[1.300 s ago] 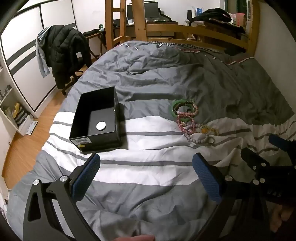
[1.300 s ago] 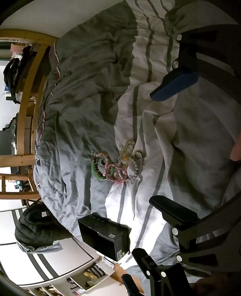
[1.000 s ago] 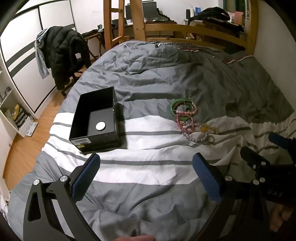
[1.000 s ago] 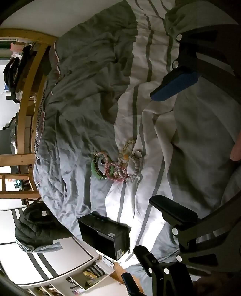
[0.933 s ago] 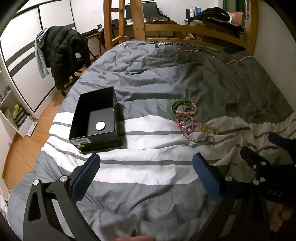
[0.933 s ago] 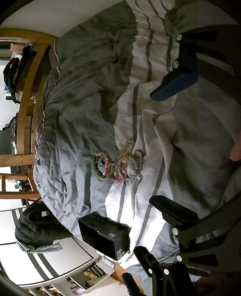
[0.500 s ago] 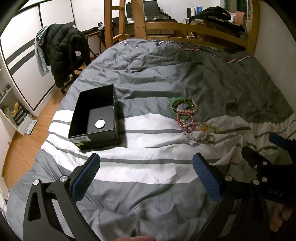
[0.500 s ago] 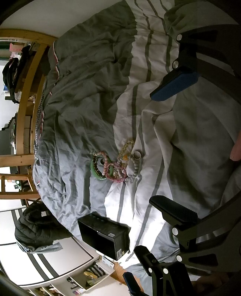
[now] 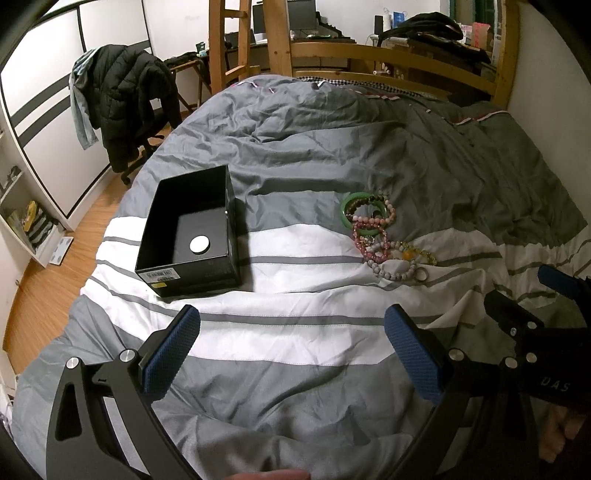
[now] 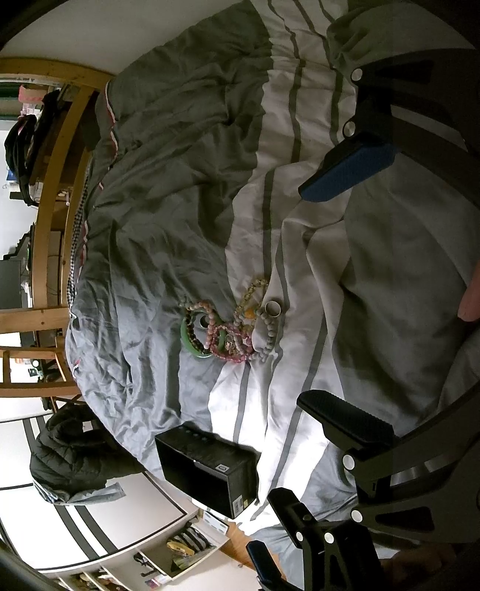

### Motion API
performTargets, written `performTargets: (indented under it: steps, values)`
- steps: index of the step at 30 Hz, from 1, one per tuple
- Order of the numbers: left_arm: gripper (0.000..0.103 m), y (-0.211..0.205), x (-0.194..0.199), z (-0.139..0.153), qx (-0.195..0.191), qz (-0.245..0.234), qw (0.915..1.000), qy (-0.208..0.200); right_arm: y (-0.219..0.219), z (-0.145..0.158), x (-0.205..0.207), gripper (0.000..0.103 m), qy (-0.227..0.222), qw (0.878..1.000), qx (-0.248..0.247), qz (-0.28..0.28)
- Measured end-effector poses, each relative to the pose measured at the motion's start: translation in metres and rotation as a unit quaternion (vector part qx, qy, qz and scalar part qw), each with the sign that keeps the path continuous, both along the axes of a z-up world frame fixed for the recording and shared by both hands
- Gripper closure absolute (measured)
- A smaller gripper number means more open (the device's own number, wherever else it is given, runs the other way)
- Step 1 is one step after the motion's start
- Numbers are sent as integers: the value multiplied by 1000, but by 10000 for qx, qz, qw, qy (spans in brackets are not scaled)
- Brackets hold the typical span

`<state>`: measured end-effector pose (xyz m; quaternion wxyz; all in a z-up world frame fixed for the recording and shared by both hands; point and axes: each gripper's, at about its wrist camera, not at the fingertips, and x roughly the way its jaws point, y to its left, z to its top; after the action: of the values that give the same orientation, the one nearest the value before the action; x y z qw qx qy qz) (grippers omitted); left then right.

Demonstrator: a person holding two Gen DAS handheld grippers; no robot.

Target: Organize jewelry

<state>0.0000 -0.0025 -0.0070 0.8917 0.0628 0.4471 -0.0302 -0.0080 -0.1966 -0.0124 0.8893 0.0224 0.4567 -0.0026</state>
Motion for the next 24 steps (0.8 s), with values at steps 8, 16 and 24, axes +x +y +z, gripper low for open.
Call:
performTargets:
  steps: [8, 16, 24]
  values:
    - [5, 2, 0, -3, -5, -2, 10000, 3, 0, 0, 0, 2, 12, 10000, 25, 25]
    - [5, 1, 0, -5, -29, 4, 10000, 52, -1, 0, 1, 2, 19, 10000, 19, 16]
    - [5, 2, 0, -6, -82, 20, 9999, 96, -1, 0, 1, 2, 24, 10000, 11, 21]
